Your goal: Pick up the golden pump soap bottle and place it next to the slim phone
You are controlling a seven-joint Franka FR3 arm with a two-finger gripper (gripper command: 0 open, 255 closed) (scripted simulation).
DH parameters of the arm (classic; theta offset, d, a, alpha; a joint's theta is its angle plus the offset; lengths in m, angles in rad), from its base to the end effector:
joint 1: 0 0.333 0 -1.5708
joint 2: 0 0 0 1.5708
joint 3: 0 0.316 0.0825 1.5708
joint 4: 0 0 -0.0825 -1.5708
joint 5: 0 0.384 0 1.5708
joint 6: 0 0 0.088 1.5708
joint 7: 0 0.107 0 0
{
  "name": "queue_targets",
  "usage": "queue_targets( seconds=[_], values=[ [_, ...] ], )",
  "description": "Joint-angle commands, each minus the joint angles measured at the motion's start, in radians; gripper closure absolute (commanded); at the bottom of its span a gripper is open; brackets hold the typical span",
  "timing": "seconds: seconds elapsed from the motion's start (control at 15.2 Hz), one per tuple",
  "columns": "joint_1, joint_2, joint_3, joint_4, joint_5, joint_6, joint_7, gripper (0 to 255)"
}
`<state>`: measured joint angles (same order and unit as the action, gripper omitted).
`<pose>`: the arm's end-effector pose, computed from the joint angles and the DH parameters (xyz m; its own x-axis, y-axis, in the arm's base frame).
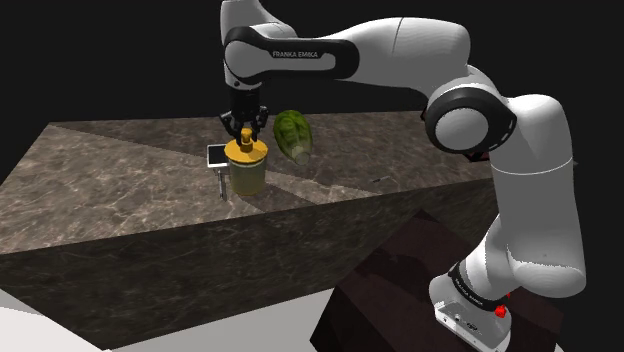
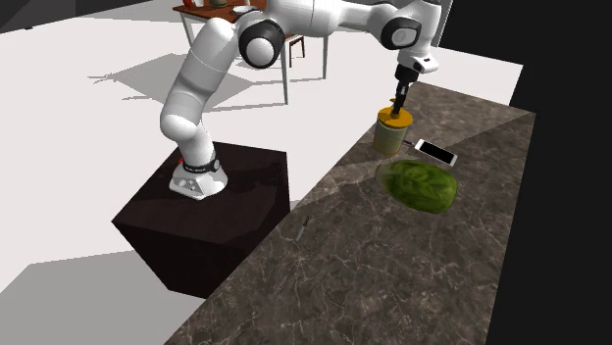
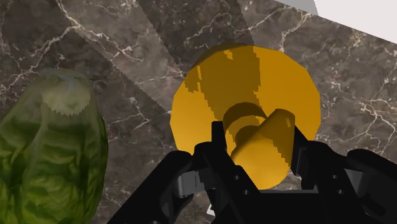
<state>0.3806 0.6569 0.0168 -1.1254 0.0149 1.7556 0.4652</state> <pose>0.6796 0.2829 0.4237 0.9967 -0.0738 -0.0350 -0.0742 -0.9972 -0.0102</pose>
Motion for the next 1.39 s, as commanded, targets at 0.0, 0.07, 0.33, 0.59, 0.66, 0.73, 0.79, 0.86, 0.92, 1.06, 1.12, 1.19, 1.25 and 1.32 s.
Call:
queue_targets(
  seconds=[0.0, 0.07, 0.33, 0.59, 0.66, 0.73, 0.79, 0.86, 0.92, 1.06, 1.12, 1.19, 1.25, 1.32],
  values=[
    [0.000, -0.002, 0.000, -0.013, 0.000, 0.013, -0.001, 255],
    [0.000, -0.002, 0.000, -0.013, 0.000, 0.013, -0.001, 255],
    [0.000, -0.002, 0.000, -0.013, 0.000, 0.013, -0.001, 255],
    [0.000, -0.002, 0.000, -0.013, 0.000, 0.013, -0.001, 0],
    [0.000, -0.002, 0.000, -0.013, 0.000, 0.013, -0.001, 0],
    [0.000, -0.002, 0.000, -0.013, 0.000, 0.013, -0.001, 0],
    [0.000, -0.002, 0.000, -0.013, 0.000, 0.013, -0.001, 0],
    [0.000, -0.002, 0.000, -0.013, 0.000, 0.013, -0.001, 0],
    [-0.001, 0.000, 0.000, 0.024, 0.000, -0.022, 0.000, 0],
    [-0.001, 0.013, 0.000, 0.112, 0.000, -0.098, 0.000, 0],
    [-0.001, 0.022, 0.000, 0.154, 0.000, -0.130, 0.000, 0],
    [-0.001, 0.022, 0.000, 0.154, 0.000, -0.130, 0.000, 0],
    [-0.001, 0.021, 0.000, 0.153, 0.000, -0.130, 0.000, 0],
    [-0.001, 0.022, 0.000, 0.154, 0.000, -0.130, 0.000, 0]
  ],
)
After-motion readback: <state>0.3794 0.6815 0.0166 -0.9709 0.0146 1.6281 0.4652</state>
